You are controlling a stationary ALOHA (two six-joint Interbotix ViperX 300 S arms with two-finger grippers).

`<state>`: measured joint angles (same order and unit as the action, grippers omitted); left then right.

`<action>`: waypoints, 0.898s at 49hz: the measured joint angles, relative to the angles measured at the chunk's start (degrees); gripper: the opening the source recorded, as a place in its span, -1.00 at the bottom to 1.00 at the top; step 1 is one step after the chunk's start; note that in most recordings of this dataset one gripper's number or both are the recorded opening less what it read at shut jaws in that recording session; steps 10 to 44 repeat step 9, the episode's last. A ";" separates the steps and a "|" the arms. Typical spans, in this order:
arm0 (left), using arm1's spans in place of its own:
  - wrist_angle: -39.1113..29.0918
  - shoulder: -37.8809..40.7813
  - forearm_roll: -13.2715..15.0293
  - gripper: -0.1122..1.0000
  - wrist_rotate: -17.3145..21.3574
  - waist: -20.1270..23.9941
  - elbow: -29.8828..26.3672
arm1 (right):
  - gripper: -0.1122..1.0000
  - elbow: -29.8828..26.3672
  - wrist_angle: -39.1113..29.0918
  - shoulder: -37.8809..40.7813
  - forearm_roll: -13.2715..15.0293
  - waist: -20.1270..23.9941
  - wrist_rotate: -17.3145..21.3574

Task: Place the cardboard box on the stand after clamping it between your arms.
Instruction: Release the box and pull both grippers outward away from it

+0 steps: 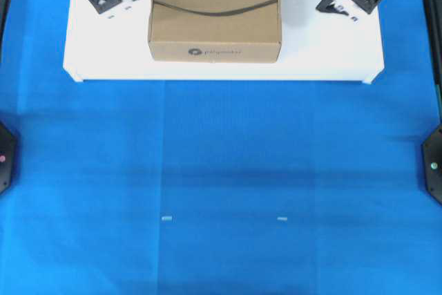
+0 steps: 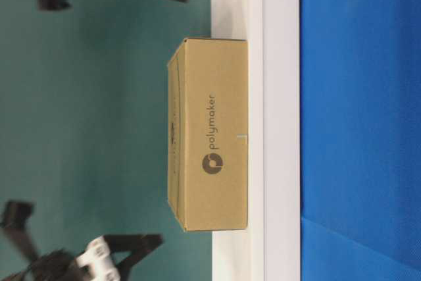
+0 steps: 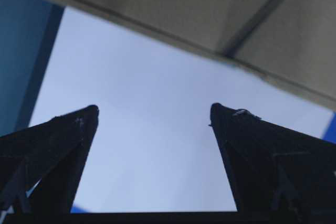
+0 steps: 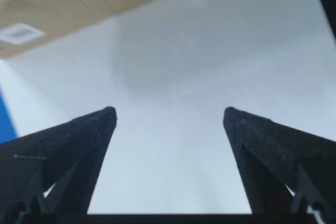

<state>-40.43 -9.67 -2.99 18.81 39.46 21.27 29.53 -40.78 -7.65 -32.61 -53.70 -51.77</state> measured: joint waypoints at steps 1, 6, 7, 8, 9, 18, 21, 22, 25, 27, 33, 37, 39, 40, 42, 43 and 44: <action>0.18 -0.97 0.00 0.70 -0.09 0.00 0.35 | 0.94 0.00 0.09 -0.79 -0.09 0.00 0.00; 1.49 -6.06 -0.09 0.70 0.18 -0.09 2.11 | 0.94 1.32 0.18 -5.27 -0.53 0.44 0.26; 1.76 -7.12 0.00 0.70 0.18 -0.26 2.55 | 0.94 1.58 0.18 -6.15 -0.70 0.70 0.35; 1.85 -8.09 -0.09 0.70 0.18 -0.53 2.99 | 0.94 1.76 0.26 -7.21 -0.97 0.97 0.62; 2.02 -9.14 0.00 0.70 0.18 -0.88 3.52 | 0.94 2.02 0.35 -8.09 -1.32 1.23 0.88; 2.02 -9.14 0.00 0.70 0.18 -0.88 3.52 | 0.94 2.02 0.35 -8.09 -1.32 1.23 0.88; 2.02 -9.14 0.00 0.70 0.18 -0.88 3.52 | 0.94 2.02 0.35 -8.09 -1.32 1.23 0.88; 2.02 -9.14 0.00 0.70 0.18 -0.88 3.52 | 0.94 2.02 0.35 -8.09 -1.32 1.23 0.88; 2.02 -9.14 0.00 0.70 0.18 -0.88 3.52 | 0.94 2.02 0.35 -8.09 -1.32 1.23 0.88; 2.02 -9.14 0.00 0.70 0.18 -0.88 3.52 | 0.94 2.02 0.35 -8.09 -1.32 1.23 0.88; 2.02 -9.14 0.00 0.70 0.18 -0.88 3.52 | 0.94 2.02 0.35 -8.09 -1.32 1.23 0.88; 2.02 -9.14 0.00 0.70 0.18 -0.88 3.52 | 0.94 2.02 0.35 -8.09 -1.32 1.23 0.88; 2.02 -9.14 0.00 0.70 0.18 -0.88 3.52 | 0.94 2.02 0.35 -8.09 -1.32 1.23 0.88; 2.02 -9.14 0.00 0.70 0.18 -0.88 3.52 | 0.94 2.02 0.35 -8.09 -1.32 1.23 0.88; 2.02 -9.14 0.00 0.70 0.18 -0.88 3.52 | 0.94 2.02 0.35 -8.09 -1.32 1.23 0.88; 2.02 -9.14 0.00 0.70 0.18 -0.88 3.52 | 0.94 2.02 0.35 -8.09 -1.32 1.23 0.88; 2.02 -9.14 0.00 0.70 0.18 -0.88 3.52 | 0.94 2.02 0.35 -8.09 -1.32 1.23 0.88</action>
